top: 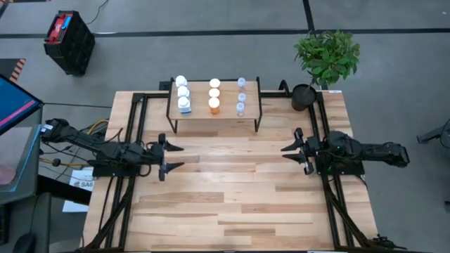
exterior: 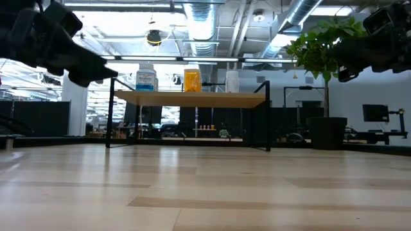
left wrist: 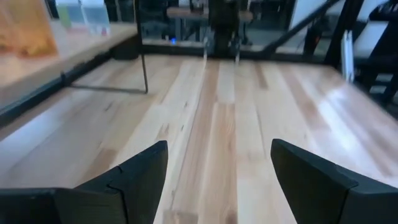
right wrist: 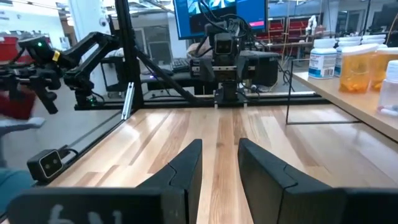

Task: Pick and place medicine bottles onto shelf by color
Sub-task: Return to Home Position

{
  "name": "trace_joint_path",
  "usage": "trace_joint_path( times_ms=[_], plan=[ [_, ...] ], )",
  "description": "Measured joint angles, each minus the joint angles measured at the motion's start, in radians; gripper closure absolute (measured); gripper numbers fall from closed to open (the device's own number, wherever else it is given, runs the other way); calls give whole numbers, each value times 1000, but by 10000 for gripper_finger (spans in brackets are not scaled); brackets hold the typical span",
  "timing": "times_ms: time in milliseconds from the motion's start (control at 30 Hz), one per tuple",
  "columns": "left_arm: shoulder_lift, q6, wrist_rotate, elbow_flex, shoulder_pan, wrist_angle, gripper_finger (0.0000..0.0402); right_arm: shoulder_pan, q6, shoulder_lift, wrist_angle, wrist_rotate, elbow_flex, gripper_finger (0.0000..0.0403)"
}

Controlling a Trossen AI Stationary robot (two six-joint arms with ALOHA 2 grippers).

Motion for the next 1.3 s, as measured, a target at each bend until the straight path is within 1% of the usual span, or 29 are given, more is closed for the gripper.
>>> trace_joint_path(
  times_ms=[267, 367, 500, 567, 900, 1167, 1300],
  plan=[
    [-2, 3, 1, -1, 3, -161, 129, 0, 0, 0, -3, -1, -1, 276],
    [-66, 3, 32, -3, 48, -204, 129, 0, 1, 0, -3, -1, -2, 276],
    [-162, 4, 46, -3, 93, -374, 129, 0, 1, 0, -3, -1, -2, 276],
    [-202, 5, 44, 7, 116, -410, 129, 0, 1, 0, -3, -1, -2, 276],
    [-338, 5, 43, 8, 222, -418, 129, 0, 1, 0, -3, -2, -2, 276],
    [-451, 4, 43, 8, 229, -419, 129, 0, 1, 0, -3, -2, -2, 276],
    [-475, 4, 43, 8, 229, -419, 129, 0, 1, 0, -3, -2, -2, 276]
  ],
)
